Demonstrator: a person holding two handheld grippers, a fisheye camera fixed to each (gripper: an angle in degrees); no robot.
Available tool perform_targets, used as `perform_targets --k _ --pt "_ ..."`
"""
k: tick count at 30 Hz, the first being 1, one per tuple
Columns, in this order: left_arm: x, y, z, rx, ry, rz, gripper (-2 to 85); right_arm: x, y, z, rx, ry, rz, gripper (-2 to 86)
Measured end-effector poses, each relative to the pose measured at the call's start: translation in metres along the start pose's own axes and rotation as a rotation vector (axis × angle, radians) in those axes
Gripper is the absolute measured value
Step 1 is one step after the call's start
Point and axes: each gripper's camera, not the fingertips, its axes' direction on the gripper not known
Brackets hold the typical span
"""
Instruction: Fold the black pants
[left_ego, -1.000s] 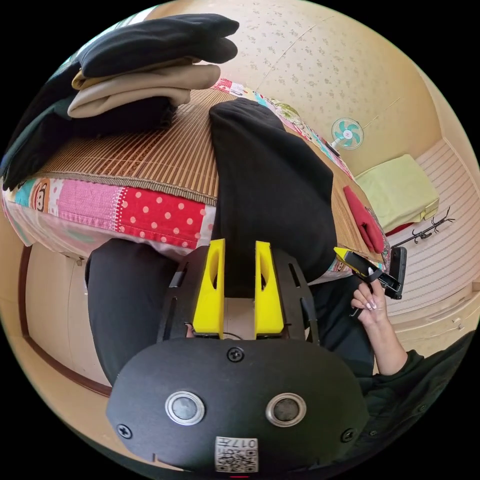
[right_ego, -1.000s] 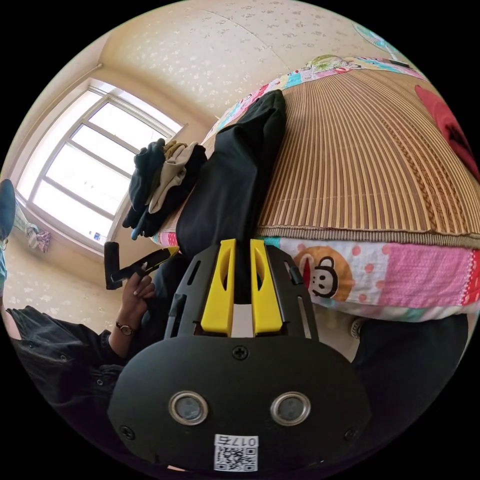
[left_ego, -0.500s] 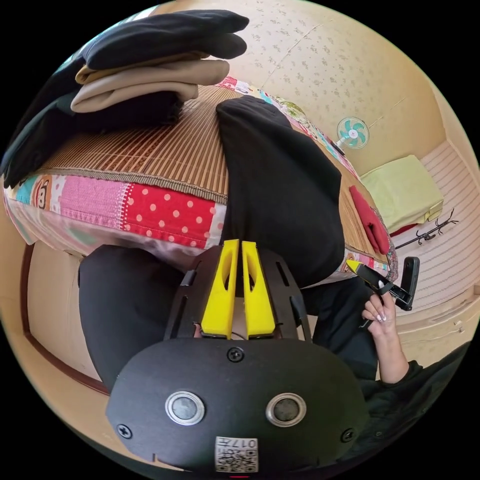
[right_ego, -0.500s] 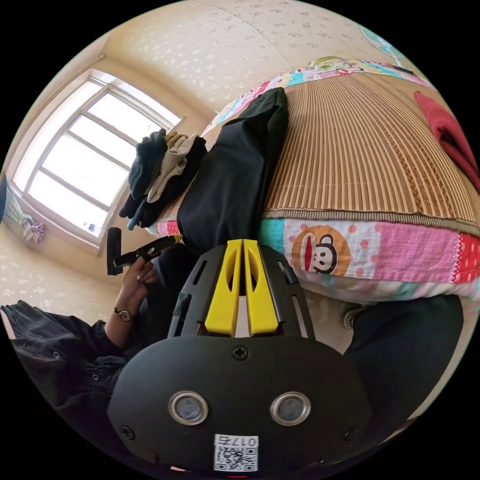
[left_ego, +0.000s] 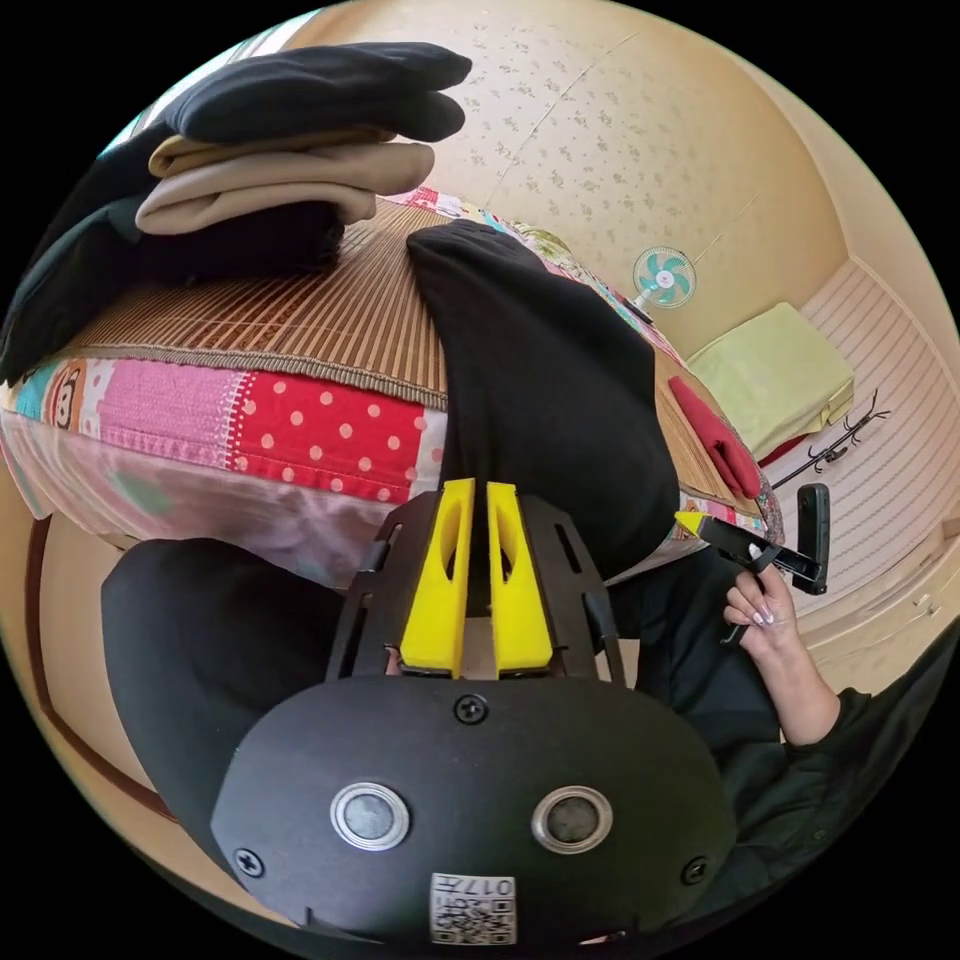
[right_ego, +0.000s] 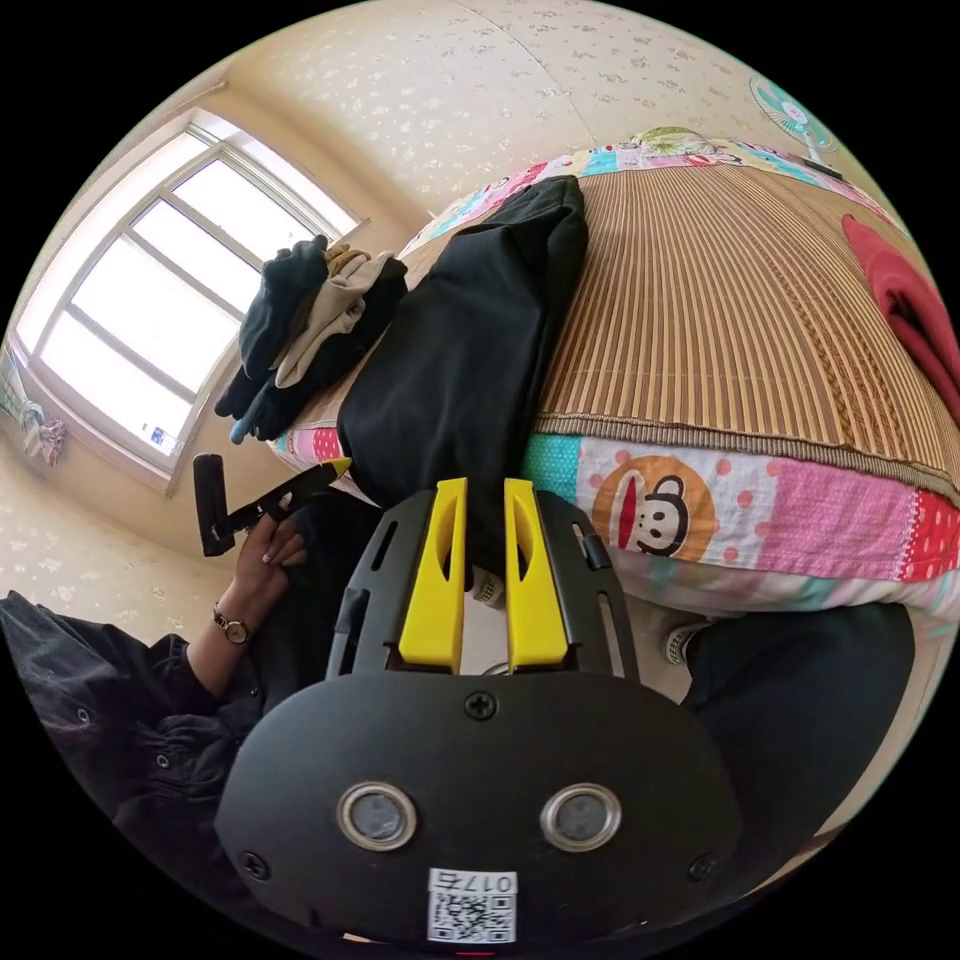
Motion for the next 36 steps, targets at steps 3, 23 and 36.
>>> perform_targets --k 3,23,36 --pt "-0.007 0.002 -0.004 -0.007 0.024 0.008 0.9 0.003 -0.003 0.004 -0.012 -0.008 0.001 4.1" --pt "-0.026 0.032 -0.046 0.235 0.009 0.033 1.4 0.008 -0.073 -0.029 -0.038 -0.153 -0.179 5.3" --pt "-0.028 0.013 -0.035 0.215 0.063 0.059 2.2 0.117 -0.251 0.048 0.131 -0.156 0.336 11.7"
